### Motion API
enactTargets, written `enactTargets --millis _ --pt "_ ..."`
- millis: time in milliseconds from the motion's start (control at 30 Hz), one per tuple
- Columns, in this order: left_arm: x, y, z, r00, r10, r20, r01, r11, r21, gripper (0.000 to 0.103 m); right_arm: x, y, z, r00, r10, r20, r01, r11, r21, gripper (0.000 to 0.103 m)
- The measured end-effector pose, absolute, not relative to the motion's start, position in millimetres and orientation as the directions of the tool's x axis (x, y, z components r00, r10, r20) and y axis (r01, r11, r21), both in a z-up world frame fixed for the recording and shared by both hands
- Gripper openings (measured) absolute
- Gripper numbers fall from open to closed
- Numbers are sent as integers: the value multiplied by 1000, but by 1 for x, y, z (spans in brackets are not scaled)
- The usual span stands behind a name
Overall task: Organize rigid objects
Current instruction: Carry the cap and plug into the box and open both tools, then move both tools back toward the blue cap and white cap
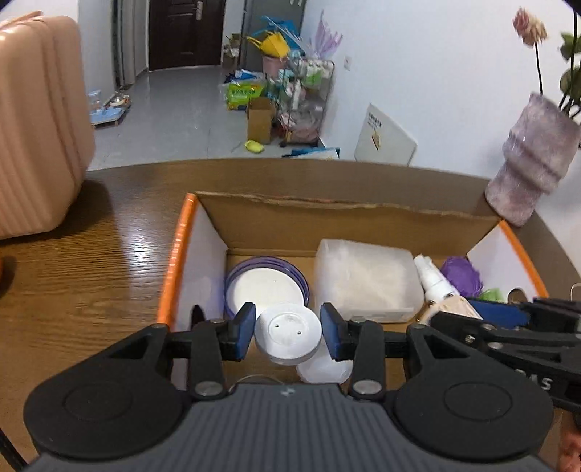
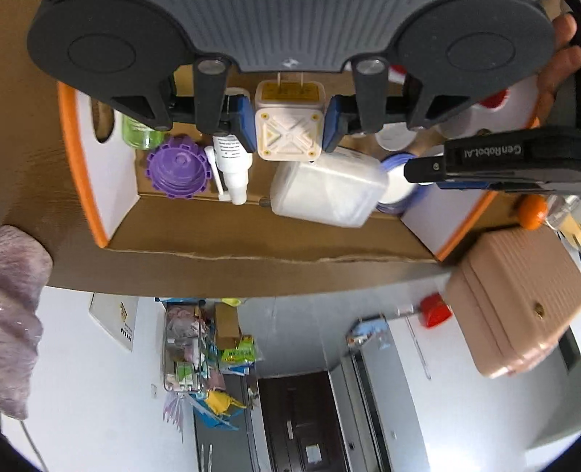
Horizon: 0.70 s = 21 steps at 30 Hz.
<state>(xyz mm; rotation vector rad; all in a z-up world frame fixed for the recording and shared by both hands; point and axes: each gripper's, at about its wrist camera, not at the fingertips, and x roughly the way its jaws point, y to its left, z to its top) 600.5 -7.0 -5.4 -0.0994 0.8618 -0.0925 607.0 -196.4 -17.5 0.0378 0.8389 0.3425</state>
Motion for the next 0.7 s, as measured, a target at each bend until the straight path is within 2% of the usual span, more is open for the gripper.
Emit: enactTargets --millis 167,333,433,633,700 --pt "609 -14 -20 625 -109 -773 67 994 -86 41 612 -194 -23 610 337 -717 -291 937 192 39" --pt "603 -18 -23 625 -114 -772 85 993 -78 41 601 -203 -5 646 347 -680 -293 935 200 39" --pt "596 -16 -17 627 -120 -770 86 993 -85 50 588 -212 12 668 341 -662 -296 937 183 39" --pt "558 -2 17 694 -99 -713 59 995 -81 52 536 -239 41 712 313 -629 -282 947 151 39" --pt "535 2 30 721 -89 -687 59 996 -67 57 512 -248 47 725 315 -613 -284 947 151 42"
